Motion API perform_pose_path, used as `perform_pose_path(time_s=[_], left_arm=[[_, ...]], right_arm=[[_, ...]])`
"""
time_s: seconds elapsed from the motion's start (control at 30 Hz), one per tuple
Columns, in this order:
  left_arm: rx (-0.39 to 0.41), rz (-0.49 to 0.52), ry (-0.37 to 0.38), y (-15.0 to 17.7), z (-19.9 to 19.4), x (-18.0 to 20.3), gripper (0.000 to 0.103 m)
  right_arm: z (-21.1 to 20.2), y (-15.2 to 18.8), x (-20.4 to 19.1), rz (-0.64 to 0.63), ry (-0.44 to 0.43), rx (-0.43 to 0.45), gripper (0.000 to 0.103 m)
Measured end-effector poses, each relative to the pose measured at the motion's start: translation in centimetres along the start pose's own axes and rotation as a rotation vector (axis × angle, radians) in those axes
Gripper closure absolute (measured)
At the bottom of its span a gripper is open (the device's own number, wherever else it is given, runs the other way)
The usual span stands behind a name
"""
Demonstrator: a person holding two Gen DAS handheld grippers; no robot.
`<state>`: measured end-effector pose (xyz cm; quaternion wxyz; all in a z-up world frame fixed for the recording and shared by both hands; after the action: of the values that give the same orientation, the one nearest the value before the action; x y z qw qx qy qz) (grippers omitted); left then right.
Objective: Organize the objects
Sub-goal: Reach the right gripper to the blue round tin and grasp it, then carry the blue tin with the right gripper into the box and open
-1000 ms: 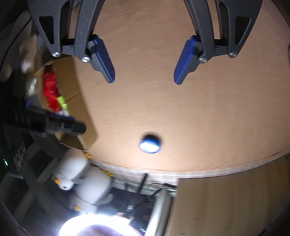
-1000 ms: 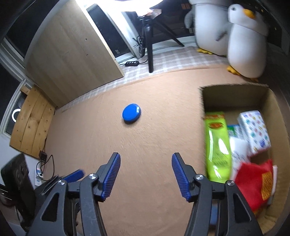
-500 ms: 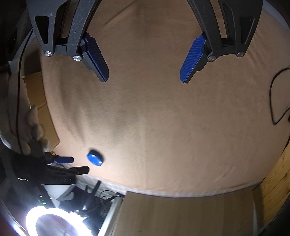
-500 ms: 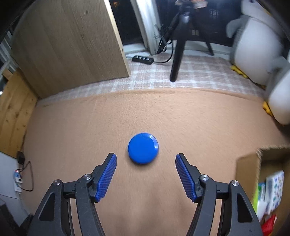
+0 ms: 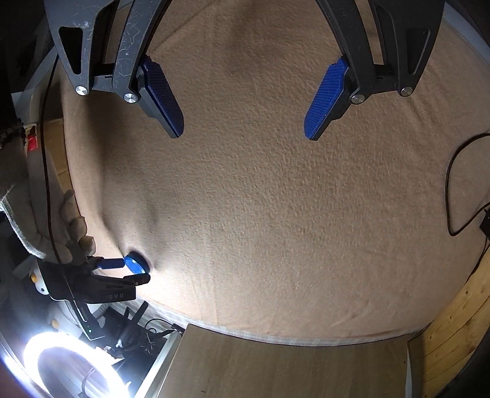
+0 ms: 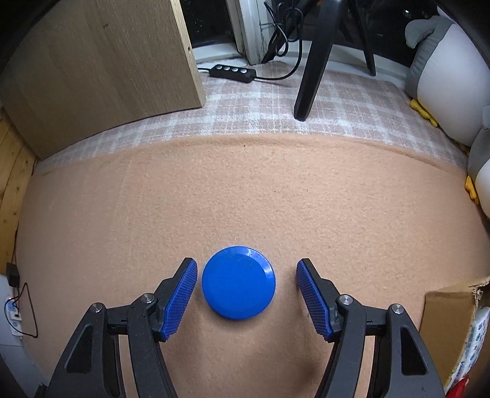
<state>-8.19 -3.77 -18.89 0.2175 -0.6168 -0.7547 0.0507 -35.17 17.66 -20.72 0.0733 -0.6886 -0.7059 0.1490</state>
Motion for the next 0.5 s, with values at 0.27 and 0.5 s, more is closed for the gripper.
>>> perform_pose_path(time_s=[0.27, 0.5], left_arm=[[0.006, -0.001, -0.001, -0.17, 0.1, 0.3, 0.019], [0.007, 0.002, 0.003, -0.62, 0.28, 0.58, 0.019]], right_arm=[[0.53, -0.1, -0.44, -0.037, 0.029, -0.013, 0.041], [0.33, -0.01, -0.67, -0.066, 0.022, -0.018, 0.057]])
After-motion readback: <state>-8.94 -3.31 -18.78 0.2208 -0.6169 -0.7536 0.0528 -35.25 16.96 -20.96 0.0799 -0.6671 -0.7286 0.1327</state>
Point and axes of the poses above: each gripper's, at about its wrist camera, not at the fingertips, and z roughly the way its jaws point, x to its right, y to its underside, the point moved 4 cm from there along z, roughly the way its jaws point, and after that the axes turned 6 degrees about -z, right-handed, at the moved point
